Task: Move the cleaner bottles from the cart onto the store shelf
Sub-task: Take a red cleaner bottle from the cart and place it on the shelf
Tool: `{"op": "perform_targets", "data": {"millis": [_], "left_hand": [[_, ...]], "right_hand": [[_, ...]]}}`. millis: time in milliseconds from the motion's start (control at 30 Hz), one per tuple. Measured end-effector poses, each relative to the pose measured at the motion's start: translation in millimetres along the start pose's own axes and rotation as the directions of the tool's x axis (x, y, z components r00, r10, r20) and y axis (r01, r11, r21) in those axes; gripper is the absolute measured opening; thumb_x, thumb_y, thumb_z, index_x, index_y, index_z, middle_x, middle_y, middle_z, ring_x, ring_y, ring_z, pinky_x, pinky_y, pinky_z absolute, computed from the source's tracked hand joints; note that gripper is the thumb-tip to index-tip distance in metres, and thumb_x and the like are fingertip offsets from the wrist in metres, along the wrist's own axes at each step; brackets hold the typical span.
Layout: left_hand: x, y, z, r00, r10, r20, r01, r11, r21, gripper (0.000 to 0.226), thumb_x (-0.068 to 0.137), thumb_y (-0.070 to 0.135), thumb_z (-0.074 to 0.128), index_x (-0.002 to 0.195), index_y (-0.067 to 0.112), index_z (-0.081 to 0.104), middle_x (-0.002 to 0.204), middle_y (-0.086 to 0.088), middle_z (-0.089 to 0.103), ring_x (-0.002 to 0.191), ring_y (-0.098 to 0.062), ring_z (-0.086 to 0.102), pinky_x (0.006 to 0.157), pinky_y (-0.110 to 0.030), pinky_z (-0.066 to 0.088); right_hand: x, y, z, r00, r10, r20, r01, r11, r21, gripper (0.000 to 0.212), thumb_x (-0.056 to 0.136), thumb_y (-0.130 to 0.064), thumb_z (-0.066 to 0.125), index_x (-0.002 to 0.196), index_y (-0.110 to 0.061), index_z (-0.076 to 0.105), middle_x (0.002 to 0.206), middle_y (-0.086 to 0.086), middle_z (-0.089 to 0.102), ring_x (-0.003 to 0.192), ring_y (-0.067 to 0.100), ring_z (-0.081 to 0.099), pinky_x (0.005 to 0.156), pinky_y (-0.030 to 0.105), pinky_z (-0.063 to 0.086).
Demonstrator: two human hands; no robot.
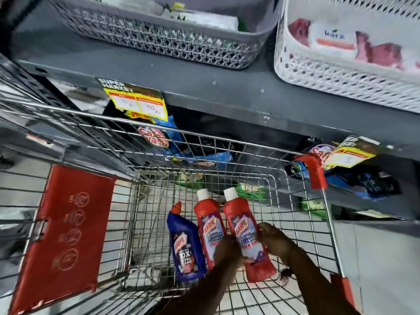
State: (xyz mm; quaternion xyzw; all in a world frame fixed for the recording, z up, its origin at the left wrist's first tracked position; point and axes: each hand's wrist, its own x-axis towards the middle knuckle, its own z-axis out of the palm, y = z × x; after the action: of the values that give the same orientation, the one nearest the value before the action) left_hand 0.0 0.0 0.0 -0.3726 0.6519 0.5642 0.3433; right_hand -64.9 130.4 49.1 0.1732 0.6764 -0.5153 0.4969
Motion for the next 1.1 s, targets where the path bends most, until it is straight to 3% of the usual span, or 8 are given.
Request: {"op": "perform_targets", "data": {"millis": [100, 133, 333, 433, 500, 700, 833, 1100], "left_hand": [[-34, 19, -19, 0.996, 0.074, -0.057, -0.078, 0.995, -0.055, 0.016, 0.092, 0.025, 0.050, 0.094, 0.016, 0.062, 0.088, -0.006, 0.071, 0.070, -0.018, 0.069, 0.054, -0.028, 0.057], [-45, 26, -26, 0.990, 0.120, -0.072, -0.125, 0.989, -0.082, 0.015, 0.094, 0.023, 0.048, 0.091, 0.017, 0.061, 0.086, -0.005, 0.071, 0.068, -0.017, 0.069, 0.054, -0.029, 0.057], [-122, 67, -87, 0.923, 0.371, -0.103, -0.382, 0.917, -0.120, 0.012, 0.074, 0.044, 0.059, 0.075, 0.033, 0.060, 0.067, 0.007, 0.060, 0.061, -0.012, 0.053, 0.063, -0.034, 0.048], [-172, 97, -117, 0.862, 0.493, -0.119, -0.507, 0.829, -0.237, 0.018, 0.064, 0.014, 0.078, 0.066, 0.027, 0.066, 0.056, 0.009, 0.063, 0.052, -0.001, 0.056, 0.054, -0.022, 0.048], [-216, 124, -133, 0.815, 0.572, -0.090, -0.572, 0.770, -0.282, 0.008, 0.082, 0.011, 0.065, 0.084, 0.018, 0.061, 0.067, 0.007, 0.067, 0.058, -0.005, 0.062, 0.056, -0.024, 0.051], [-320, 206, -178, 0.621, 0.771, -0.141, -0.768, 0.563, -0.306, 0.024, 0.093, 0.014, 0.054, 0.114, 0.003, 0.054, 0.099, -0.011, 0.060, 0.076, -0.011, 0.062, 0.056, -0.016, 0.054], [-405, 270, -208, 0.433, 0.886, -0.166, -0.890, 0.392, -0.234, 0.021, 0.085, 0.029, 0.062, 0.103, 0.019, 0.058, 0.095, -0.002, 0.067, 0.079, -0.008, 0.066, 0.061, -0.020, 0.055], [-566, 379, -235, 0.150, 0.983, -0.102, -0.984, 0.138, -0.116, 0.027, 0.092, 0.018, 0.056, 0.115, 0.002, 0.056, 0.086, -0.002, 0.063, 0.075, -0.015, 0.060, 0.053, -0.017, 0.052]], "right_hand": [[-35, -21, 5, 1.000, -0.030, -0.003, 0.030, 0.994, 0.110, 0.028, 0.079, 0.001, 0.066, 0.105, 0.006, 0.054, 0.099, 0.022, 0.065, 0.074, 0.022, 0.065, 0.051, 0.021, 0.054], [-43, -24, 5, 0.999, -0.042, -0.031, 0.046, 0.989, 0.141, 0.031, 0.083, 0.004, 0.059, 0.114, 0.006, 0.053, 0.104, 0.021, 0.066, 0.078, 0.024, 0.066, 0.055, 0.024, 0.055], [-119, -68, 29, 0.955, -0.290, -0.057, 0.296, 0.936, 0.192, 0.036, 0.086, -0.001, 0.059, 0.122, -0.006, 0.058, 0.112, 0.009, 0.071, 0.098, 0.019, 0.070, 0.070, 0.023, 0.056], [-171, -102, 51, 0.900, -0.425, -0.101, 0.436, 0.880, 0.185, 0.048, 0.074, -0.024, 0.075, 0.118, -0.010, 0.063, 0.117, 0.011, 0.069, 0.107, 0.027, 0.066, 0.074, 0.024, 0.056], [-206, -132, 64, 0.849, -0.513, -0.126, 0.527, 0.834, 0.159, 0.053, 0.067, -0.032, 0.079, 0.115, -0.015, 0.064, 0.116, 0.007, 0.071, 0.103, 0.020, 0.068, 0.074, 0.024, 0.056], [-309, -231, 87, 0.627, -0.754, -0.193, 0.769, 0.640, -0.003, 0.031, 0.087, -0.002, 0.057, 0.116, -0.013, 0.061, 0.096, -0.010, 0.075, 0.090, 0.000, 0.068, 0.067, 0.012, 0.053], [-388, -299, 97, 0.455, -0.867, -0.201, 0.874, 0.479, -0.088, 0.036, 0.087, -0.003, 0.058, 0.123, -0.008, 0.057, 0.110, 0.009, 0.069, 0.085, 0.002, 0.069, 0.078, 0.019, 0.057], [-542, -385, 106, 0.168, -0.948, -0.271, 0.957, 0.223, -0.186, 0.033, 0.092, -0.007, 0.053, 0.124, -0.005, 0.055, 0.100, 0.002, 0.066, 0.069, -0.008, 0.066, 0.053, 0.007, 0.048]]}}
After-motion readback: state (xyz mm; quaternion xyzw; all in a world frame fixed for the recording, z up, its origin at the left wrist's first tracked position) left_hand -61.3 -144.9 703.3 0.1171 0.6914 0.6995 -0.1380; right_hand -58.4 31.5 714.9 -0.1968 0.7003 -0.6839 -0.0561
